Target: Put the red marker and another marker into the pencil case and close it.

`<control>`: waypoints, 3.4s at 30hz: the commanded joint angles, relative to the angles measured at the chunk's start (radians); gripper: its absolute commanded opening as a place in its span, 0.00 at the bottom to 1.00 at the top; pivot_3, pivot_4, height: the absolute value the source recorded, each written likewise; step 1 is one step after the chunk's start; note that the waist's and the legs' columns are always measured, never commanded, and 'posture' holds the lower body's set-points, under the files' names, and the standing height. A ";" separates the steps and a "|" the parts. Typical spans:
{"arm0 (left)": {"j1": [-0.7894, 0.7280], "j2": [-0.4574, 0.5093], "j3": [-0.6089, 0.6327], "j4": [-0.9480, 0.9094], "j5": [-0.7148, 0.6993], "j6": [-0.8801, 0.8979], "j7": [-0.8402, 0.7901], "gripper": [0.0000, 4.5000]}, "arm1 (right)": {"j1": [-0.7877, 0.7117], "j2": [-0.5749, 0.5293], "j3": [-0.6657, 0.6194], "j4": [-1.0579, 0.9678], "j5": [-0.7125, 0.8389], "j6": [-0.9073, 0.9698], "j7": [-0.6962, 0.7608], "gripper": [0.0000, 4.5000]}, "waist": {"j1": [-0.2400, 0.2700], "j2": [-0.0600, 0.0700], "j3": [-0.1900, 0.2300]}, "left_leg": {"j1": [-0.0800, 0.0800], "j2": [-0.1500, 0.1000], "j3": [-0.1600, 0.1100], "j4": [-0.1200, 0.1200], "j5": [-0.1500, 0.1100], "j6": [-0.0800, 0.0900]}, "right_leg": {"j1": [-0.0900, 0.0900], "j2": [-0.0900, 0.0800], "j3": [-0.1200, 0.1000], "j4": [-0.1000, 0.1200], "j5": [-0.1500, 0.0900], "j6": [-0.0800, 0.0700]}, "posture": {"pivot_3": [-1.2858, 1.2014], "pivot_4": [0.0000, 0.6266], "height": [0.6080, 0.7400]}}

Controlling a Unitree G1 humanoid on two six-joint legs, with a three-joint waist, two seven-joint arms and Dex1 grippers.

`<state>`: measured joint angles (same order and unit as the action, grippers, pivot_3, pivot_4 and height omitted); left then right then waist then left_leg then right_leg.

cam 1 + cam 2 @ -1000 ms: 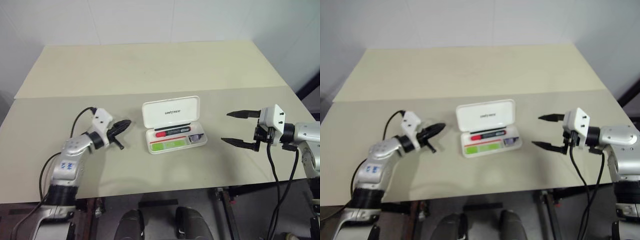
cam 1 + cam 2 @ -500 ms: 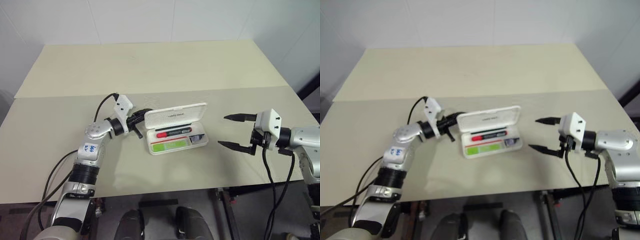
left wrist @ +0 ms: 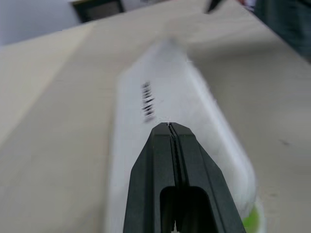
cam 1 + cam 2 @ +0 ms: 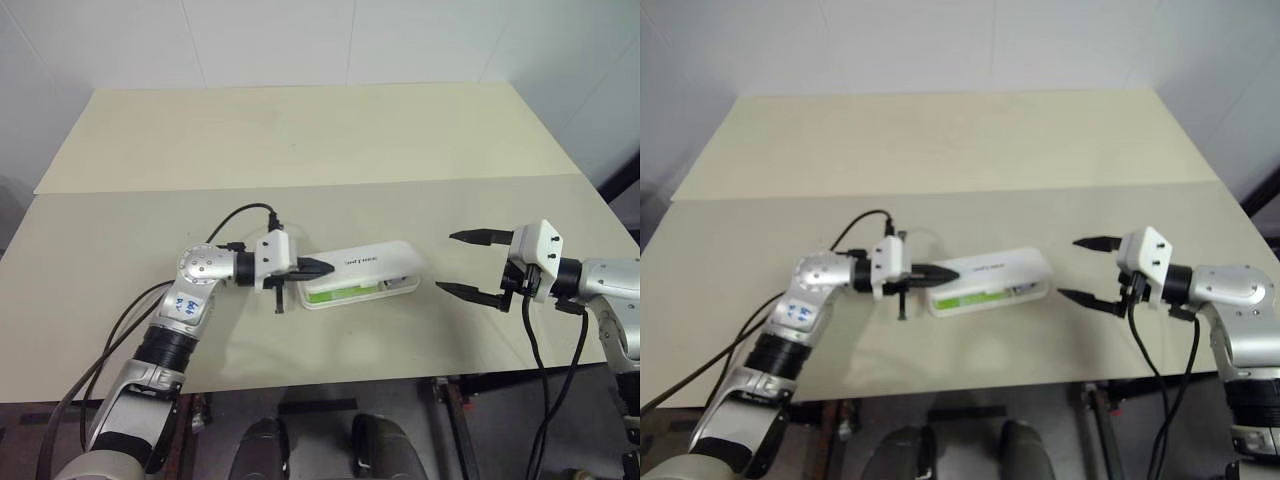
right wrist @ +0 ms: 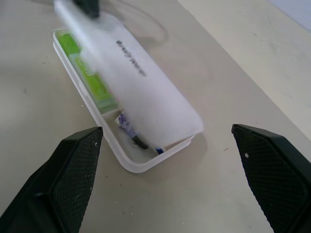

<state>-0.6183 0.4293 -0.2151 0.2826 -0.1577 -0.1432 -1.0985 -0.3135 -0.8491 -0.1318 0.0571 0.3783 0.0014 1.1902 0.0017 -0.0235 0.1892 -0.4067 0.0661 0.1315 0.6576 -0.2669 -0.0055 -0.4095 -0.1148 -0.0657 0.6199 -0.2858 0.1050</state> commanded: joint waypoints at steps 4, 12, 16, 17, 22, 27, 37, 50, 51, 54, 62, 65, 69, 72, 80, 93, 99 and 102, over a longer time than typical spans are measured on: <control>-0.016 -0.057 -0.047 -0.013 0.074 0.039 0.069 0.01 | 0.068 -0.011 -0.080 -0.128 0.035 0.032 -0.054 1.00 | 0.001 0.000 0.000 | 0.000 0.000 0.000 0.000 -0.001 0.001 | 0.000 0.000 0.000 0.000 0.000 0.000 | 0.52 0.24 1.00; -0.049 -0.109 -0.110 -0.016 0.149 0.142 0.107 0.01 | 0.187 0.031 -0.121 -0.310 0.060 0.100 -0.171 1.00 | 0.010 0.000 0.000 | 0.000 0.000 -0.002 0.003 -0.002 0.004 | 0.002 0.000 -0.001 0.001 0.000 0.001 | 0.52 0.24 1.00; -0.040 -0.091 -0.131 -0.029 0.188 0.161 0.109 0.01 | 0.226 0.055 -0.124 -0.381 0.066 0.127 -0.218 1.00 | 0.019 0.000 0.000 | 0.000 0.000 -0.003 0.005 -0.003 0.006 | 0.003 0.000 0.000 0.000 0.001 0.001 | 0.52 0.24 1.00; -0.035 -0.086 -0.136 -0.034 0.196 0.162 0.110 0.01 | 0.230 0.060 -0.122 -0.391 0.068 0.131 -0.227 1.00 | 0.019 0.000 0.000 | 0.000 0.000 -0.002 0.005 -0.003 0.006 | 0.003 0.000 0.000 0.000 0.001 0.001 | 0.52 0.24 1.00; -0.001 -0.100 -0.117 -0.071 0.178 0.167 0.149 0.01 | 0.235 0.092 -0.106 -0.417 0.065 0.138 -0.265 1.00 | 0.021 0.000 0.000 | 0.000 0.000 -0.003 0.005 -0.004 0.006 | 0.003 0.000 -0.001 0.000 0.001 0.001 | 0.52 0.24 1.00; 0.010 -0.119 -0.072 -0.106 0.113 0.213 0.153 0.01 | 0.224 0.106 -0.089 -0.405 0.065 0.138 -0.264 1.00 | 0.021 0.000 0.000 | 0.000 0.000 -0.003 0.005 -0.004 0.006 | 0.003 0.000 -0.001 0.001 0.001 0.001 | 0.52 0.24 1.00; 0.087 -0.047 0.132 -0.238 -0.076 0.239 0.143 0.01 | 0.163 0.141 -0.029 -0.258 0.046 0.090 -0.208 1.00 | 0.014 0.000 0.000 | 0.000 0.000 -0.003 0.004 -0.004 0.006 | 0.002 0.000 -0.001 0.001 0.001 0.001 | 0.52 0.24 1.00; 0.122 -0.001 0.101 -0.114 -0.024 0.135 0.121 0.01 | 0.125 0.157 -0.007 -0.154 0.027 0.013 -0.162 1.00 | 0.003 0.000 0.000 | 0.000 0.000 -0.003 0.004 -0.004 0.006 | 0.003 -0.001 -0.001 0.000 0.001 0.001 | 0.52 0.24 1.00; 0.099 -0.017 0.087 -0.090 -0.019 0.127 0.118 0.01 | 0.126 0.158 -0.007 -0.155 0.026 0.012 -0.164 1.00 | 0.004 0.000 0.000 | 0.000 0.000 -0.003 0.004 -0.004 0.006 | 0.003 -0.001 -0.001 0.000 0.001 0.001 | 0.52 0.24 1.00; 0.045 -0.043 0.048 -0.023 0.012 0.080 0.102 0.01 | 0.139 0.161 -0.013 -0.172 0.025 0.015 -0.178 1.00 | 0.003 0.000 0.000 | 0.000 0.000 -0.002 0.004 -0.004 0.006 | 0.003 -0.001 -0.001 0.000 0.001 0.001 | 0.52 0.24 1.00; -0.037 -0.047 -0.046 0.087 0.090 -0.013 0.025 0.01 | 0.205 0.150 -0.046 -0.264 0.030 0.041 -0.236 1.00 | -0.002 0.000 0.000 | 0.000 0.000 -0.001 0.003 -0.004 0.005 | 0.002 0.000 0.000 0.000 0.001 0.001 | 0.52 0.24 1.00; -0.060 -0.033 -0.096 0.117 0.160 -0.021 0.020 0.01 | 0.233 0.149 -0.064 -0.326 0.038 0.066 -0.269 1.00 | -0.002 0.000 0.000 | 0.000 0.000 -0.002 0.004 -0.004 0.005 | 0.002 0.000 0.000 0.000 0.001 0.001 | 0.52 0.24 1.00; -0.073 -0.034 -0.129 0.120 0.205 -0.009 0.035 0.01 | 0.246 0.155 -0.069 -0.365 0.037 0.088 -0.297 1.00 | 0.000 0.000 -0.001 | 0.000 0.000 -0.002 0.004 -0.004 0.005 | 0.003 0.000 0.000 0.000 0.001 0.001 | 0.52 0.24 1.00; -0.069 -0.034 -0.141 0.108 0.211 -0.003 0.033 0.01 | 0.249 0.158 -0.067 -0.374 0.037 0.094 -0.308 1.00 | 0.000 0.000 -0.001 | 0.000 0.000 -0.002 0.004 -0.004 0.006 | 0.003 0.000 0.000 0.000 0.001 0.001 | 0.52 0.24 1.00; -0.012 -0.059 -0.032 -0.029 0.069 0.094 0.070 0.01 | 0.245 0.168 -0.057 -0.325 0.037 0.060 -0.293 1.00 | -0.001 0.000 -0.001 | 0.000 0.000 -0.003 0.004 -0.004 0.006 | 0.003 0.000 0.000 0.000 0.001 0.001 | 0.52 0.24 1.00; 0.202 0.068 0.247 -0.259 -0.159 0.143 0.084 0.01 | 0.183 0.169 -0.032 -0.173 0.030 -0.009 -0.202 1.00 | -0.006 -0.001 -0.001 | 0.000 0.001 -0.004 0.004 -0.004 0.006 | 0.002 0.000 0.000 0.001 0.001 0.001 | 0.52 0.24 1.00; 0.336 0.104 0.309 -0.355 -0.229 0.167 0.073 0.28 | 0.159 0.159 -0.030 -0.173 0.033 0.008 -0.184 1.00 | -0.003 -0.001 -0.001 | 0.000 0.001 -0.007 0.003 -0.005 0.006 | 0.001 0.000 0.000 0.000 0.000 0.000 | 0.52 0.24 1.00; 0.415 0.137 0.348 -0.417 -0.288 0.207 0.060 0.50 | 0.153 0.138 -0.047 -0.174 0.042 0.020 -0.165 1.00 | -0.005 -0.001 -0.001 | 0.000 0.001 -0.008 0.003 -0.005 0.005 | 0.001 0.000 0.000 0.000 0.000 0.000 | 0.52 0.24 1.00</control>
<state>-0.2097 0.5503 0.0981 -0.0780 -0.4040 0.0522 -1.0348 -0.1499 -0.6897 -0.1523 -0.0929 0.3989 0.0240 1.0128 -0.0033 -0.0241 0.1885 -0.4065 0.0675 0.1231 0.6599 -0.2721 -0.0004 -0.4082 -0.1150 -0.0650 0.6200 -0.2856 0.1051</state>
